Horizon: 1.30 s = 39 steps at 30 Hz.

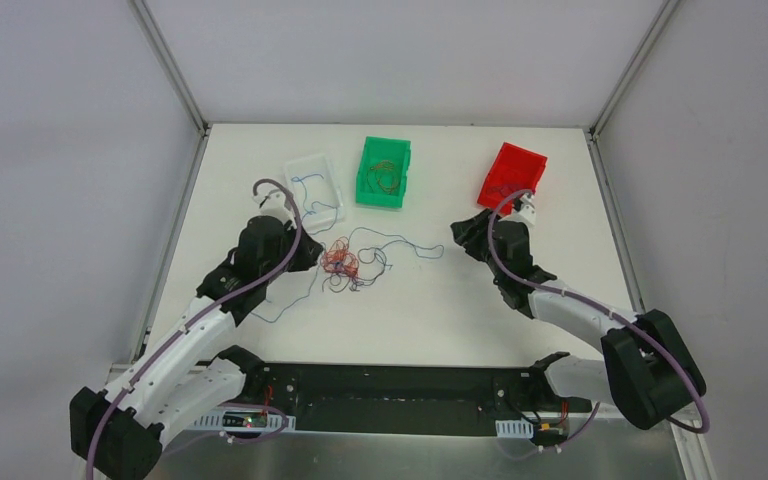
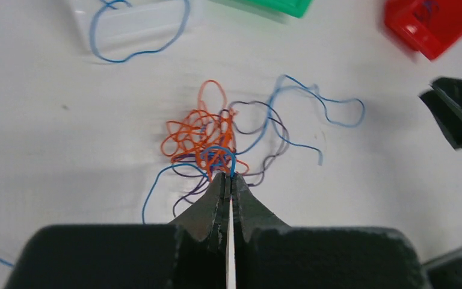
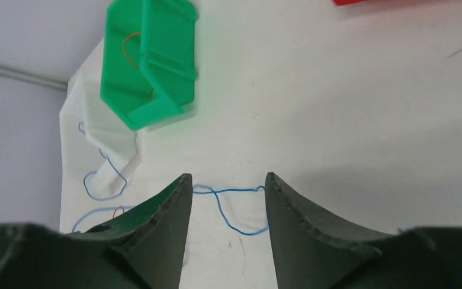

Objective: Untangle the cables

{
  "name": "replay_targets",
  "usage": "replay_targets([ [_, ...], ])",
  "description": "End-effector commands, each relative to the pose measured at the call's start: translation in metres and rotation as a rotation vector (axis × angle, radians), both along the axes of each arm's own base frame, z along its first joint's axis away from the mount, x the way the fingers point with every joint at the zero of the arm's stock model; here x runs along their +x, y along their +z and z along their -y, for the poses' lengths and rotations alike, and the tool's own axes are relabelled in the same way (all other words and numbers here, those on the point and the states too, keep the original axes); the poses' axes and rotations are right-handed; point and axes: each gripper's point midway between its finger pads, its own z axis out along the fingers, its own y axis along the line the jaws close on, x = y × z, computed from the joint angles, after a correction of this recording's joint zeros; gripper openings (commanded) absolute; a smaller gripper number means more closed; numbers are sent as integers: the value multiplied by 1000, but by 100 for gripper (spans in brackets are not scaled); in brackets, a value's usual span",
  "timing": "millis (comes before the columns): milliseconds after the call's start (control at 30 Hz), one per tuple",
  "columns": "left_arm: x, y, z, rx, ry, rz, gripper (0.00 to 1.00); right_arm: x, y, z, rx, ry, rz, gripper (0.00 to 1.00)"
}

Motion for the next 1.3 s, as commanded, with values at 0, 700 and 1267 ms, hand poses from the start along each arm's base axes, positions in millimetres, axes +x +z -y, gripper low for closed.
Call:
replay_targets([
  [0,-4,50,60,-107,-348,87,0,2,36,-47,18,235,126,53],
  [700,-15,51,115,-150,-532,-65,0,-11,58,-56,-8,298,260,58],
  [1267,-1,15,100,5,-489,-97,0,-52,54,-155,-30,770,276,58],
])
